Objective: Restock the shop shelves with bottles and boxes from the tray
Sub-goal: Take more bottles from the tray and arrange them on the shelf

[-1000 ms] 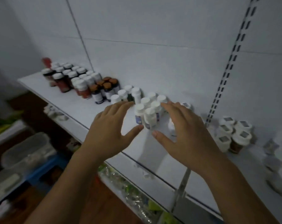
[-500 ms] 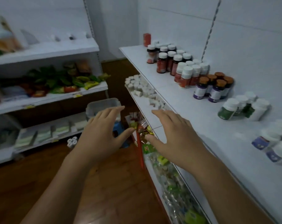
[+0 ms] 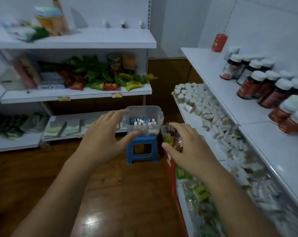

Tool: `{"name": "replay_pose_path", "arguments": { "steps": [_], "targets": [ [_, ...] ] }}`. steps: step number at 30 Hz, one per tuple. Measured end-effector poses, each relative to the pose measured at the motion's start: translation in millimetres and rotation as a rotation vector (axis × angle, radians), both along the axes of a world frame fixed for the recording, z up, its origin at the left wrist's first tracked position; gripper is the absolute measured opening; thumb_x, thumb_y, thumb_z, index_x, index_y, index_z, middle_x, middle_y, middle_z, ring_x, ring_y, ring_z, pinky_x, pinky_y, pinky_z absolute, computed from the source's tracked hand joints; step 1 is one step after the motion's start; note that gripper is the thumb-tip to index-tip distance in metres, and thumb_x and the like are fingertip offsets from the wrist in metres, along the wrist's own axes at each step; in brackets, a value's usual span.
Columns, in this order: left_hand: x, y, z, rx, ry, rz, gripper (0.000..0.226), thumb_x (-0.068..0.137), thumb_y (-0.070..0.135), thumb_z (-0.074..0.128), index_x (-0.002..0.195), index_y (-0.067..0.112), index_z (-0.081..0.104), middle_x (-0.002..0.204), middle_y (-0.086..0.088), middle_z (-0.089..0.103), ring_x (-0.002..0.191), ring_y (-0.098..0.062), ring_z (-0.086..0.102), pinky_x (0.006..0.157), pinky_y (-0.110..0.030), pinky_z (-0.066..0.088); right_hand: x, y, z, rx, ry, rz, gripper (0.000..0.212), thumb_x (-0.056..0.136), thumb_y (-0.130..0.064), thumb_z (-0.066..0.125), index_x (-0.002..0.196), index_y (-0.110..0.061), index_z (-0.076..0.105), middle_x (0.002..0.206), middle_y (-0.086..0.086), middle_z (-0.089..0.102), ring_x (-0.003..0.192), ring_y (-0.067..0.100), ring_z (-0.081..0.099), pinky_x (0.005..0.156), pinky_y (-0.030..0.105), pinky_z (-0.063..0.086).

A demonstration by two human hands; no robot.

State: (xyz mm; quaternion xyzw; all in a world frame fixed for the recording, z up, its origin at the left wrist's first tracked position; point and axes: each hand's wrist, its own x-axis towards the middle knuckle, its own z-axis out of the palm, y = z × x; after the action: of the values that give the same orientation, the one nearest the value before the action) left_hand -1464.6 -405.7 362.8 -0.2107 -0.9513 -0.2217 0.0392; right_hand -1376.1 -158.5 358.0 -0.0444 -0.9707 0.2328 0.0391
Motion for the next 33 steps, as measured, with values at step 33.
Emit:
{"name": "replay_pose_path", "arguments": {
  "steps": [33],
  "targets": [
    [-528,123,-326,-0.053,-0.775,0.006,0.044,0.099,0.005,0.064,0.143,0.005,0.056,0.141,-0.016,0.061,0.128,-0.034,0.059,0.092,-0.022,0.040,-524,90,-319,-0.503,-0.708,-0.277,0.037,0.104,-0.024,0.062,0.137,-0.009,0.061,0.135,0.011,0.062,0.124,0.031,0.059,0.107,0.044,0.049]
  ]
}}
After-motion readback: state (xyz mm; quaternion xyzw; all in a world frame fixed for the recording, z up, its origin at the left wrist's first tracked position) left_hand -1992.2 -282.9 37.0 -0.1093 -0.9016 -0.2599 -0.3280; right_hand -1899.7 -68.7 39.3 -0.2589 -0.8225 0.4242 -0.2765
